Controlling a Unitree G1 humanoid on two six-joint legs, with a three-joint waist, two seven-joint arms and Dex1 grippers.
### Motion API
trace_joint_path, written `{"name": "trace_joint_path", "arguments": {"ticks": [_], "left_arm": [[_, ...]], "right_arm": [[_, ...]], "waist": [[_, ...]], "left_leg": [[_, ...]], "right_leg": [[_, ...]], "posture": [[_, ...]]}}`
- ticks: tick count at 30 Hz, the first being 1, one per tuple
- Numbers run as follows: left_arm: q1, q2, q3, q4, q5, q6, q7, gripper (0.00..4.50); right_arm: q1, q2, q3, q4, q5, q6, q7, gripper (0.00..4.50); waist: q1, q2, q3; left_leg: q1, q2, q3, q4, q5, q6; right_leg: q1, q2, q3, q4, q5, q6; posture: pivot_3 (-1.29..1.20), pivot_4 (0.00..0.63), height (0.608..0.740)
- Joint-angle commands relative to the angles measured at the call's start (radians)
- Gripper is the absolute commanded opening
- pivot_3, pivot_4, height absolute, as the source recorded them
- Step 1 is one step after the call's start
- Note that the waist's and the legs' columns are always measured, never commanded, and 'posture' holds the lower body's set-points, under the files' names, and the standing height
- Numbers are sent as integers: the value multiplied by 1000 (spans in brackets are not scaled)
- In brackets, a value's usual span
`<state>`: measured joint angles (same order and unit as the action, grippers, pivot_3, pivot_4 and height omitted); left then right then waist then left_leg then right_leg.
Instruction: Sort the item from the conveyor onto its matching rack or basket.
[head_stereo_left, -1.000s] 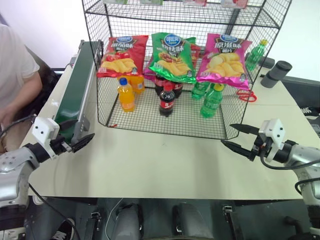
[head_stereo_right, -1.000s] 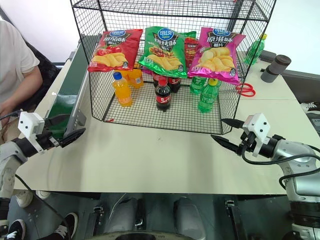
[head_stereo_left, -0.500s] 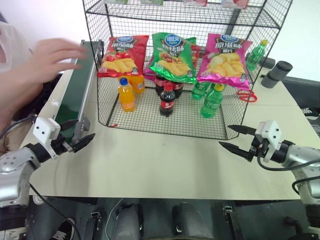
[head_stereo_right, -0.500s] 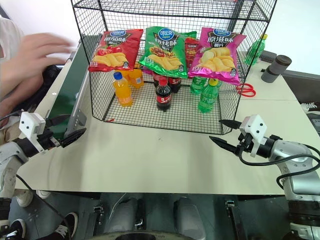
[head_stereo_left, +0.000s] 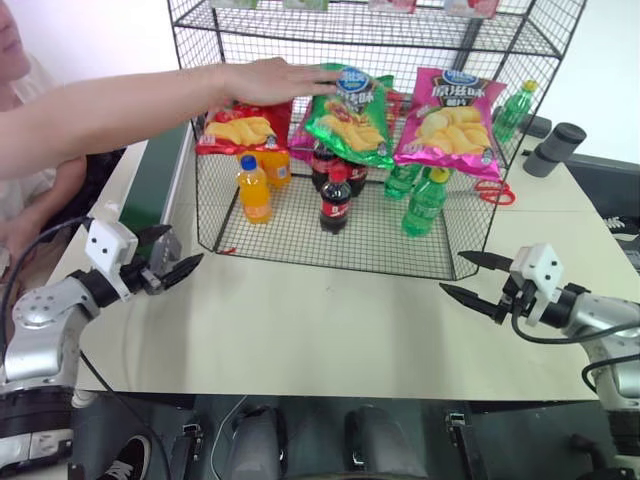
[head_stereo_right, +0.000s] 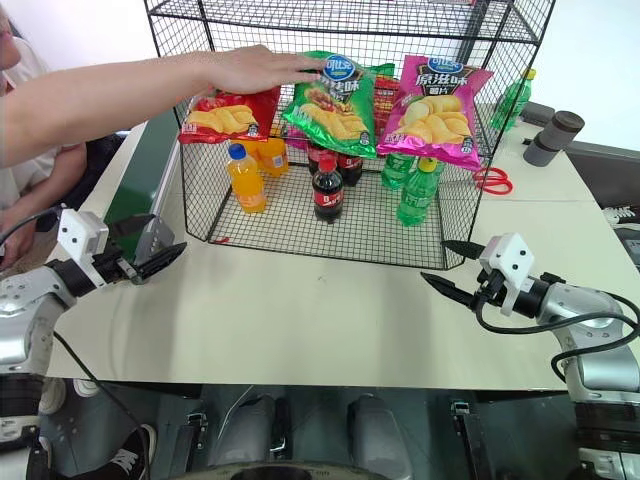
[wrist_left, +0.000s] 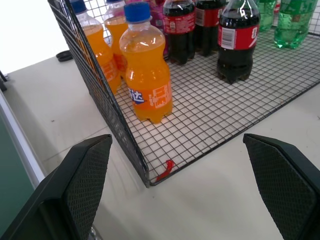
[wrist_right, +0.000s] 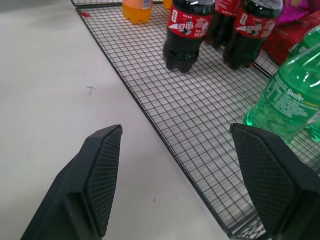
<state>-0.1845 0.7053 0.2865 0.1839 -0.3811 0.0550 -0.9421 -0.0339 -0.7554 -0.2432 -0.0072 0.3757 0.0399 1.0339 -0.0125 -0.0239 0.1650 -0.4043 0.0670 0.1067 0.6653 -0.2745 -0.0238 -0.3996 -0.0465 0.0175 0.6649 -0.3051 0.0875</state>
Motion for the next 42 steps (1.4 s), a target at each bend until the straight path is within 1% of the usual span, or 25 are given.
{"name": "trace_joint_path", "arguments": {"ticks": [1, 9, 17, 22, 25, 30, 42], "left_arm": [[-21, 3, 2, 5, 4, -30, -6, 4500], [-59, -6, -28, 33, 16, -45, -16, 4500], [-42, 0, -24, 24, -5, -28, -40, 4500], [-32, -2, -23, 14, -2, -31, -42, 4500], [-34, -2, -24, 15, 0, -29, -36, 4500], [-2, -5, -31, -22, -19, -5, -56, 4500], [15, 2, -14, -57, -37, 54, -50, 4500]], "right_arm": [[18, 1, -34, -33, 8, -25, -15, 3588], [21, -9, -38, -36, 13, -23, -23, 3588], [18, -2, -27, -48, 12, -24, -27, 3588], [42, -20, -15, -56, -13, -50, -5, 3588], [35, -23, -22, -56, -2, -38, -4, 3588], [38, -22, -10, -66, -3, -35, 5, 3588], [19, -14, 3, -63, -6, -36, 2, 3588]], "waist": [[0, 0, 0], [0, 0, 0], [-1, 0, 0], [0, 0, 0], [0, 0, 0], [-1, 0, 0], [-1, 0, 0]], "left_leg": [[0, 0, 0, 0, 0, 0], [1, 0, 0, 0, 0, 0], [1, 0, 0, 0, 0, 0], [1, 0, 0, 0, 0, 0], [0, 0, 0, 0, 0, 0], [1, 0, 0, 1, 0, 0], [1, 0, 0, 1, 0, 0]], "right_leg": [[0, 0, 0, 0, 0, 0], [1, 0, 0, 0, 0, 0], [1, 0, 0, 0, 0, 0], [1, 0, 0, 0, 0, 0], [1, 0, 0, 0, 0, 0], [1, 0, 0, 0, 0, 0], [1, 0, 0, 0, 0, 0]], "posture": [[0, 150, 740], [0, 150, 740], [0, 150, 740], [0, 150, 740], [0, 150, 740], [0, 150, 740], [0, 150, 740]]}}
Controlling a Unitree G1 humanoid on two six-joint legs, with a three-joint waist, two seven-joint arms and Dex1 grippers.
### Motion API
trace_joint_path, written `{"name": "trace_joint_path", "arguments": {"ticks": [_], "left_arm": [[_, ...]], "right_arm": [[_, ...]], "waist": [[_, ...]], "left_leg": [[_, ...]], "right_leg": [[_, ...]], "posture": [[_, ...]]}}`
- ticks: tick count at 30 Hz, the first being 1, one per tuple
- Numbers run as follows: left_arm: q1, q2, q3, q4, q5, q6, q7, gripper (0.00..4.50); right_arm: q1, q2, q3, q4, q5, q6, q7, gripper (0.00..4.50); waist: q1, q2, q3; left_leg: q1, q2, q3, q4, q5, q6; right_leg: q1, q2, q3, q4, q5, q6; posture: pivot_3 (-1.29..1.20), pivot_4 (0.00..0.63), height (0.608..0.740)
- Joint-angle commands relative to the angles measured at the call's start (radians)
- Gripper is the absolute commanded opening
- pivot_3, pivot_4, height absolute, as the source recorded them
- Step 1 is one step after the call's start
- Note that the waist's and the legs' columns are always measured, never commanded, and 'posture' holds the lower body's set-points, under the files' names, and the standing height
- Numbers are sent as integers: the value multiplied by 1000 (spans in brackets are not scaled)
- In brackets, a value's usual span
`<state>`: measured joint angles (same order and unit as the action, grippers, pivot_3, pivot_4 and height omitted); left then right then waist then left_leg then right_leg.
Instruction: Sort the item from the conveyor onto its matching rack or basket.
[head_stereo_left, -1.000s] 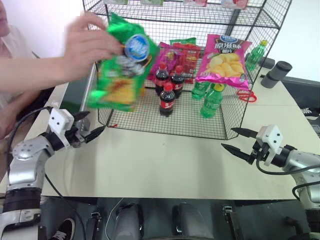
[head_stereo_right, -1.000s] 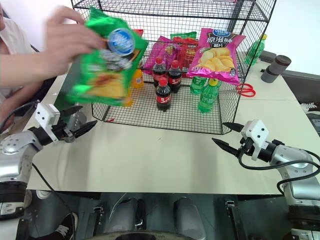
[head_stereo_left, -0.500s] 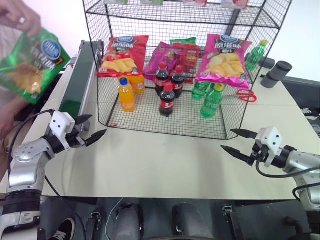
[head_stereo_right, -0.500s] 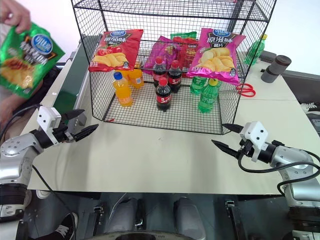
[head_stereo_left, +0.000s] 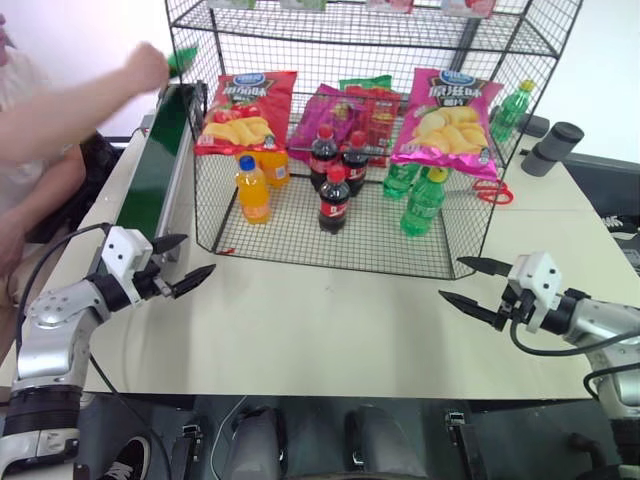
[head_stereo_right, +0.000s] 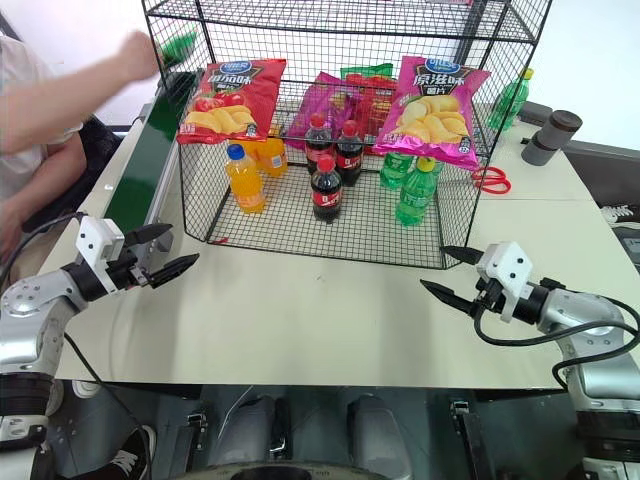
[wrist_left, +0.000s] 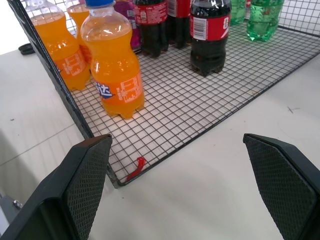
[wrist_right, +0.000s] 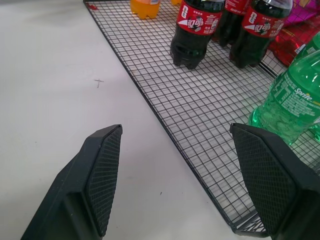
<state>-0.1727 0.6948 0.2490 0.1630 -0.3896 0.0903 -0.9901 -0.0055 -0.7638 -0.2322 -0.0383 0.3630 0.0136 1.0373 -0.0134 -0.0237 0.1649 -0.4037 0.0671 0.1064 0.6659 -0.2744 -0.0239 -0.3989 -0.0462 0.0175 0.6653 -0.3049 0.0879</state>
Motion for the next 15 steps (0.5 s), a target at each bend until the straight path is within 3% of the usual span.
{"name": "trace_joint_path", "arguments": {"ticks": [1, 15], "left_arm": [[6, 14, 24, -39, -29, 24, -4, 4500], [53, 9, 36, -83, -96, 40, -76, 4500]], "right_arm": [[-9, -6, -7, -33, 8, -7, -1, 3588], [-17, -7, 4, -46, 17, 14, 1, 3588]], "waist": [[0, 0, 0], [0, 0, 0]], "left_leg": [[0, 0, 0, 0, 0, 0], [0, 0, 0, 0, 0, 0]], "right_leg": [[0, 0, 0, 0, 0, 0], [0, 0, 0, 0, 0, 0]], "posture": [[0, 150, 740], [0, 150, 740]]}}
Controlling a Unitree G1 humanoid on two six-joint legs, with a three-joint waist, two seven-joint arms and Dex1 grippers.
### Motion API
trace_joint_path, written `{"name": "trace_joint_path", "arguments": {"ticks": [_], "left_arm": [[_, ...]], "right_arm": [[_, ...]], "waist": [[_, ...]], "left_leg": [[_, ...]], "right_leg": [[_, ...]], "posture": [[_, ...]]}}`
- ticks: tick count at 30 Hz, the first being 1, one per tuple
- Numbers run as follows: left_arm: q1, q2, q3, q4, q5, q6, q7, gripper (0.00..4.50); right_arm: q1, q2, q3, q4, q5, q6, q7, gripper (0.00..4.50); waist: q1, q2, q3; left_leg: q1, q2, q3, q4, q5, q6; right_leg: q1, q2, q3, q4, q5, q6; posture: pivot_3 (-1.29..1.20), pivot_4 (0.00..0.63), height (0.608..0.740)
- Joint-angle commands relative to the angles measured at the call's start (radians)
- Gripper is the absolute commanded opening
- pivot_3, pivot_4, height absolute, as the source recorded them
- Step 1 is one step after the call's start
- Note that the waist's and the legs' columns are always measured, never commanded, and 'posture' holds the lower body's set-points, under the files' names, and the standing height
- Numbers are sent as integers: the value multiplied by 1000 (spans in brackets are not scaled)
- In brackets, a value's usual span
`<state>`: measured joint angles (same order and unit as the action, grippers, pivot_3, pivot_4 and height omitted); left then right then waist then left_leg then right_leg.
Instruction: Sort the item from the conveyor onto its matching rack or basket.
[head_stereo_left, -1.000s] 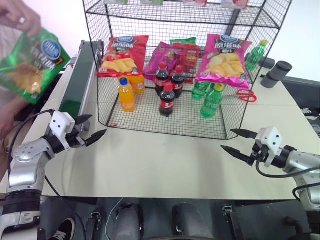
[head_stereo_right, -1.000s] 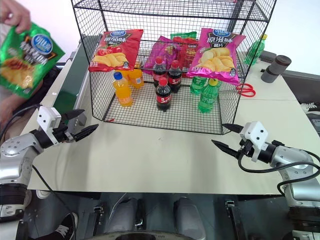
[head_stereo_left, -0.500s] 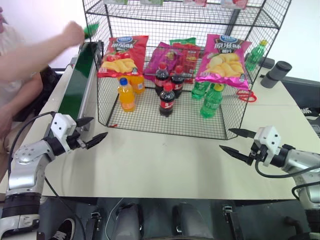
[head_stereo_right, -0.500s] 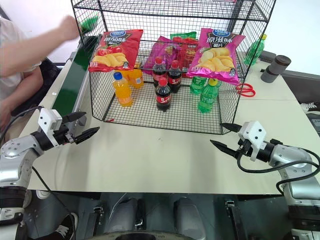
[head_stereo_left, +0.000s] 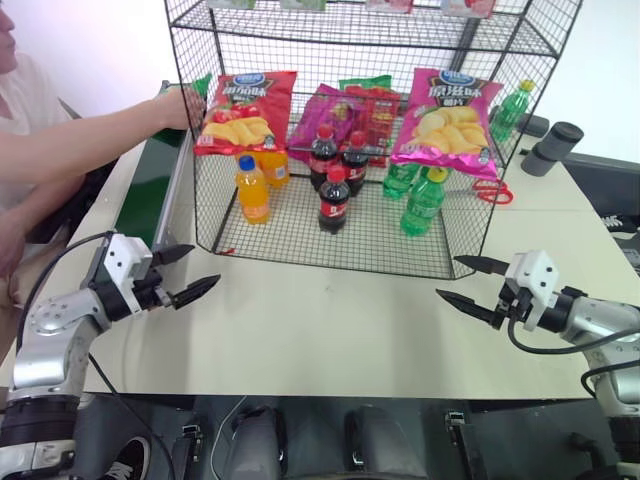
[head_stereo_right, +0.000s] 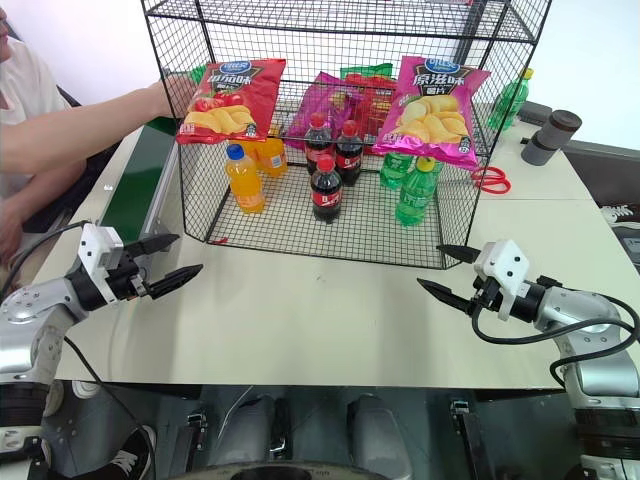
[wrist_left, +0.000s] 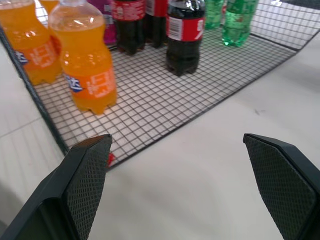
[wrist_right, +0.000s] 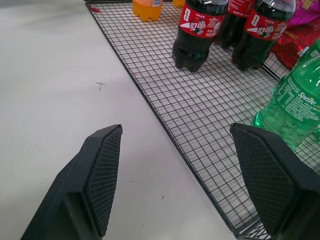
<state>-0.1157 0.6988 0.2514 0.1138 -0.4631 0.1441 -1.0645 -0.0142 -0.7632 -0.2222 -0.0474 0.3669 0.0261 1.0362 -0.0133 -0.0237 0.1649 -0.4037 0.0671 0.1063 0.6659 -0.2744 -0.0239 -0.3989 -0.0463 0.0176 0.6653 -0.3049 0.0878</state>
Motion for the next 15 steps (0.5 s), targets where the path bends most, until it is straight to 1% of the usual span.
{"name": "trace_joint_path", "arguments": {"ticks": [1, 7, 15], "left_arm": [[-4, 1, 37, -36, -32, -12, -4, 4500], [10, -8, 39, -43, -36, -7, 17, 4500], [-11, 7, 36, -28, -12, -47, 20, 4500]], "right_arm": [[-19, -8, -3, -36, 14, 7, 4, 3588], [-58, -8, 9, -29, 16, 23, 4, 3588], [-57, 9, 18, -39, 16, 24, -6, 3588]], "waist": [[0, 0, 0], [0, 0, 0], [1, 0, 0]], "left_leg": [[0, 0, 0, 0, 0, 0], [0, 0, 0, 0, 0, 0], [0, 0, 0, 0, 0, 0]], "right_leg": [[0, 0, 0, 0, 0, 0], [0, 0, 0, 0, 0, 0], [0, 0, 0, 0, 0, 0]], "posture": [[0, 150, 740], [0, 150, 740], [0, 150, 740]]}}
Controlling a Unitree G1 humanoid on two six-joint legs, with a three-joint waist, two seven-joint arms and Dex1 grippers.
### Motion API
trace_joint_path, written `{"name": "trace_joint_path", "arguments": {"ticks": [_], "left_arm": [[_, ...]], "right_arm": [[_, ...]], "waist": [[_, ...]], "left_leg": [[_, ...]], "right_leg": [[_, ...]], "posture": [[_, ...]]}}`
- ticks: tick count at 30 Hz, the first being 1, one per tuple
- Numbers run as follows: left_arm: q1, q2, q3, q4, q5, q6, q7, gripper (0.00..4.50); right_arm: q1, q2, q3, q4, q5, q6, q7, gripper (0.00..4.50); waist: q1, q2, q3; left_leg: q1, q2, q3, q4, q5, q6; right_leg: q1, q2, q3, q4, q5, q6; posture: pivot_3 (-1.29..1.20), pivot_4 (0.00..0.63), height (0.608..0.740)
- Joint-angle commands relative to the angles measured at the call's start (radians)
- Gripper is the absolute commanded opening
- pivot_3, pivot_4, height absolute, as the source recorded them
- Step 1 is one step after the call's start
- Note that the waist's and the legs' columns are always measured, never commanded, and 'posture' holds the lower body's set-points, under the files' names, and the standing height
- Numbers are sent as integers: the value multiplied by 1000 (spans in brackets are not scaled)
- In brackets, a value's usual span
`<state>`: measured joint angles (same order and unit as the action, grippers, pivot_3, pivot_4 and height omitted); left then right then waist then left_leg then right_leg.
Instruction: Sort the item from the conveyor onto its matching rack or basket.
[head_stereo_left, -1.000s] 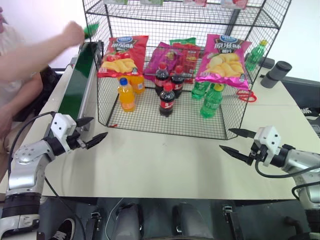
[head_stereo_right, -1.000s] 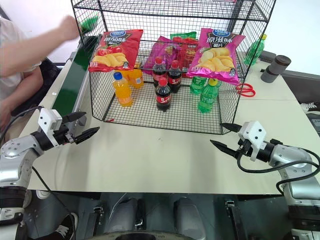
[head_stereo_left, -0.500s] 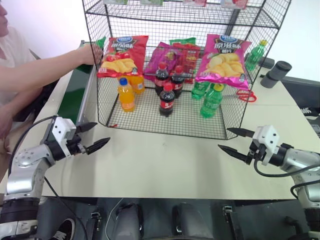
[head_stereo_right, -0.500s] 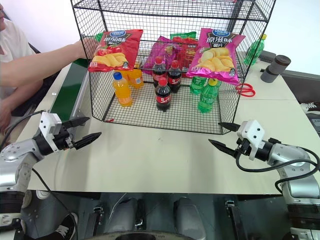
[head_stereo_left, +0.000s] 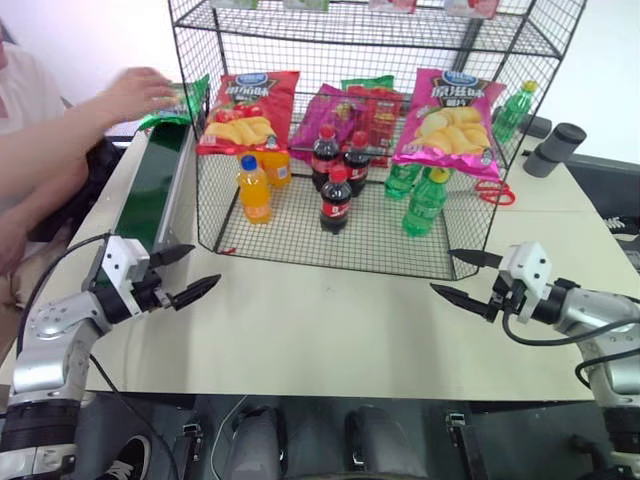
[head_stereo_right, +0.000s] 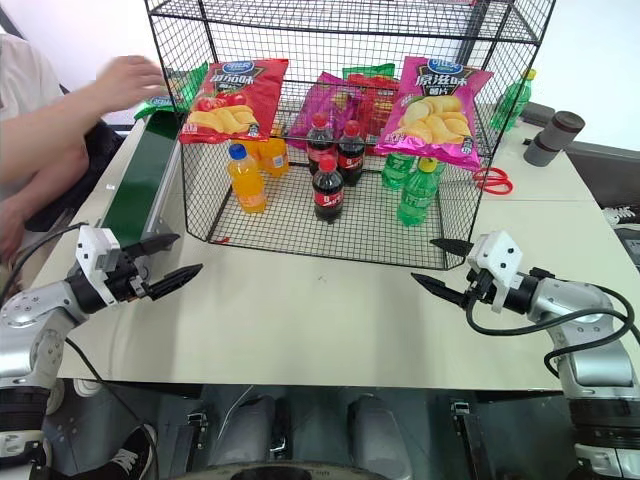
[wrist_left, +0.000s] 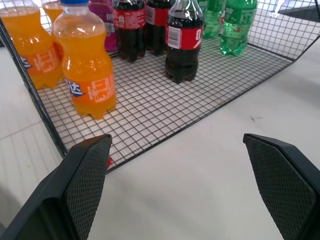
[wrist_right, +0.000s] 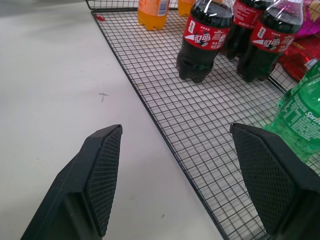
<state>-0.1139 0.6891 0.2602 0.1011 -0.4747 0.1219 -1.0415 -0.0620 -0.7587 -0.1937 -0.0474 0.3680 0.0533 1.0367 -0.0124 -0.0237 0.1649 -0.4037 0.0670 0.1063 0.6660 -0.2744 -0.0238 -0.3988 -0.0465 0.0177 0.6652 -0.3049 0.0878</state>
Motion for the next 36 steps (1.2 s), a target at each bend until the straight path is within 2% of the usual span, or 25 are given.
{"name": "trace_joint_path", "arguments": {"ticks": [1, 6, 10, 14, 20, 21, 22, 25, 28, 32, 33, 36], "left_arm": [[-15, 18, 27, -12, -2, -24, -6, 4500], [-13, 13, 33, -17, 3, -40, 2, 4500], [-4, 2, 50, -23, 18, -83, 38, 4500], [43, -14, 74, -70, 22, -112, 86, 4500], [150, -39, 137, -150, 103, -170, 234, 4500], [174, -43, 154, -165, 123, -188, 262, 4500], [191, -46, 167, -176, 127, -189, 282, 4500], [265, -39, 200, -210, 162, -243, 298, 4500], [338, -22, 216, -215, 269, -335, 336, 4500], [445, 7, 270, -195, 510, -510, 474, 4500], [464, 23, 283, -181, 610, -580, 537, 4500], [501, 49, 307, -148, 705, -651, 612, 4500]], "right_arm": [[-11, 5, -9, -38, 15, -3, -8, 3588], [-25, 14, -1, -39, 28, 9, -11, 3588], [-53, 60, 29, -127, 154, 119, 7, 3588], [-132, 148, 151, -182, 195, 200, 15, 3588], [-304, 316, 339, -66, 129, 217, 34, 3588], [-319, 327, 369, -46, 121, 209, 65, 4143], [-331, 338, 389, -23, 104, 190, 85, 4471], [-356, 356, 430, 31, 88, 172, 144, 4471], [-376, 367, 447, 57, 87, 176, 178, 4471], [-420, 404, 435, 112, 72, 155, 171, 4471], [-422, 404, 434, 115, 72, 158, 175, 4471], [-431, 397, 430, 130, 64, 151, 189, 4471]], "waist": [[0, 0, 0], [-2, 0, 0], [-3, 0, 0], [-8, 0, 0], [-4, 0, 0], [-4, 0, 0], [-2, -1, 0], [1, -1, 0], [-2, -1, 0], [-8, -1, -1], [-7, -1, -1], [-2, -1, -1]], "left_leg": [[0, 0, 0, 0, 0, 0], [0, 0, 0, 0, 0, 0], [0, 0, 0, 0, 0, 0], [0, 1, 0, 0, 0, 0], [0, 1, -1, 0, 0, 0], [0, 1, 0, 0, 0, 0], [0, 1, 0, 0, 0, 0], [-1, 1, 0, 0, 0, 0], [-1, 1, 0, 0, 0, 0], [-1, 1, 0, 0, 0, 0], [-1, 1, 0, 0, 0, 0], [-1, 2, 1, -1, 0, 0]], "right_leg": [[0, 0, 0, 0, 0, 0], [0, 0, 0, 0, 0, 0], [0, 0, 0, 0, 0, 0], [0, 0, 0, 1, 0, 0], [-1, 0, 0, 1, 0, 0], [-1, 0, 0, 1, 0, 0], [-1, -1, 0, 1, 0, 0], [-1, -1, -1, 0, 0, 0], [-2, -2, -1, 0, 0, 0], [-2, -1, -1, 1, 0, -1], [-3, -1, -1, 1, 1, -1], [-3, -2, -1, 1, 0, -1]], "posture": [[0, 150, 740], [0, 150, 740], [0, 150, 740], [0, 150, 740], [0, 150, 740], [0, 150, 740], [0, 150, 740], [0, 150, 740], [0, 150, 740], [0, 150, 740], [0, 150, 740], [0, 150, 740]]}}
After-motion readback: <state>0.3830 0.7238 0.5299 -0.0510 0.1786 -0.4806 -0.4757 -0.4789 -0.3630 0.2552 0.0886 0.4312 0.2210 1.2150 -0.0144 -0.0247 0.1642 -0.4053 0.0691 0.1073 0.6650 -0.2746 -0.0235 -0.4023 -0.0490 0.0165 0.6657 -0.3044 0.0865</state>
